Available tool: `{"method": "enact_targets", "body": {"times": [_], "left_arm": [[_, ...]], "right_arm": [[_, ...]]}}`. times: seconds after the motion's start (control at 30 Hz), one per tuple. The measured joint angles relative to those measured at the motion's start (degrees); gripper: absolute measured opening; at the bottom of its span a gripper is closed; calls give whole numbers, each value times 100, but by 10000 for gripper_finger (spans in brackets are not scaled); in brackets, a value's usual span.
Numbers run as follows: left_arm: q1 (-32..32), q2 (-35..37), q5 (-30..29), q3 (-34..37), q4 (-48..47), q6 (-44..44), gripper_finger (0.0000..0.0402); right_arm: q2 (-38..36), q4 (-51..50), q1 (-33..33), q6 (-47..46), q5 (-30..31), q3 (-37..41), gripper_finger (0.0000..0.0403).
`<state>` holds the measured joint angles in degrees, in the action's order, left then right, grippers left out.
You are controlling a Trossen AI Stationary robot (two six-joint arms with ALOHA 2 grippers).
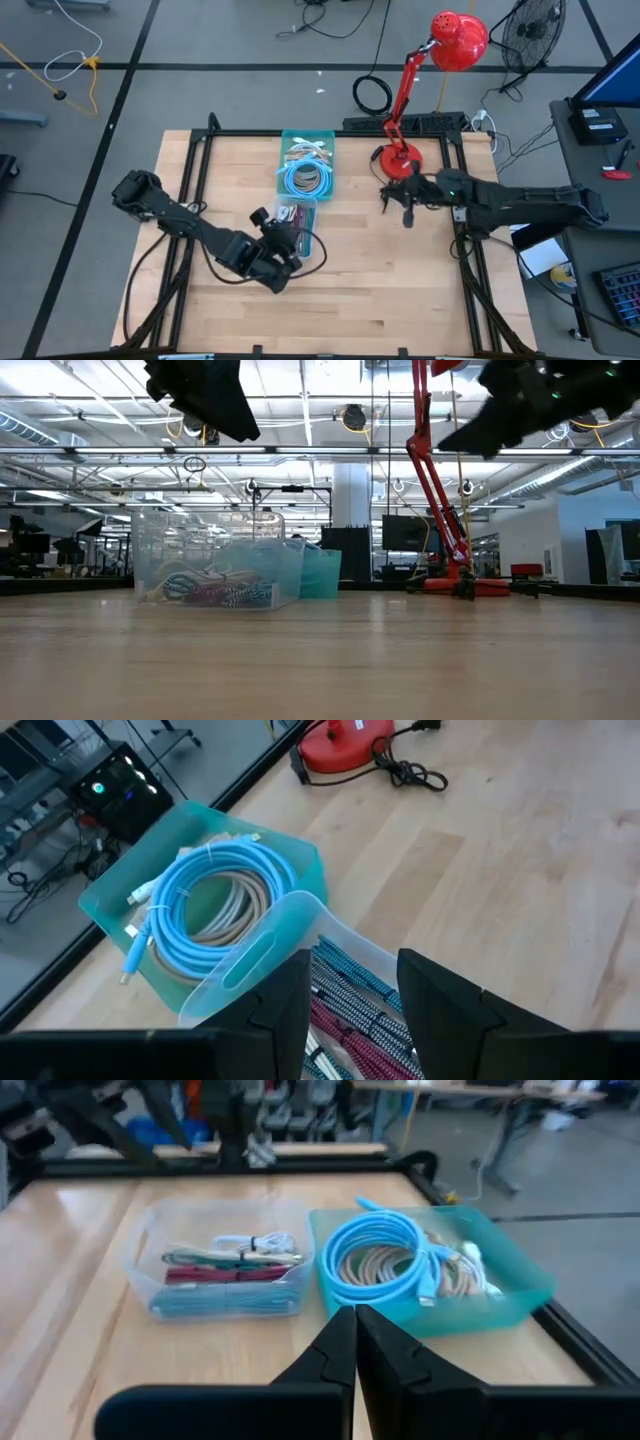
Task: Pick & Place USB Port
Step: Return to Home Position
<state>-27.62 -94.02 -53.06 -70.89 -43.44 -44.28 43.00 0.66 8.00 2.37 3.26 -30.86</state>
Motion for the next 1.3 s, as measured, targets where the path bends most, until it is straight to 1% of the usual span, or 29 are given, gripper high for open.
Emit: {"method": "enact_targets", "body": {"times": [0.07, 0.23, 0.33, 0.47, 0.63, 0.83, 1.0, 1.03, 1.17, 1.3], "left_arm": [[0, 0, 0, 0, 0, -44, 154], [0, 0, -2, 0, 2, -69, 154], [21, 0, -4, 1, 3, -69, 154], [65, 0, -5, 2, 2, -69, 154], [64, 0, -7, 2, 2, -69, 154], [42, 0, -7, 2, 0, -69, 154], [-37, 0, -7, 2, 0, -81, 154], [-60, 0, -7, 2, 0, -85, 154], [-101, 0, -9, 2, 2, -85, 154], [-101, 0, -51, 2, 9, -84, 154]], "right_arm": [[-480, 278, -158, -220, 253, 502, 0], [-1515, 795, -585, -607, 276, 1556, 0], [-1944, 811, -841, -759, 314, 1973, 0], [-2375, 816, -1206, -744, 362, 2337, 0], [-2737, 817, -1601, -426, 897, 2569, 0], [-3083, 803, -1748, -275, 852, 2794, 0], [-3401, 328, -1767, -207, 852, 2979, 0], [-3418, 292, -1751, -206, 804, 2971, 0], [-3528, 248, -1691, -89, 99, 2976, 0], [-3769, 173, -1500, -8, 29, 2986, 0]]}}
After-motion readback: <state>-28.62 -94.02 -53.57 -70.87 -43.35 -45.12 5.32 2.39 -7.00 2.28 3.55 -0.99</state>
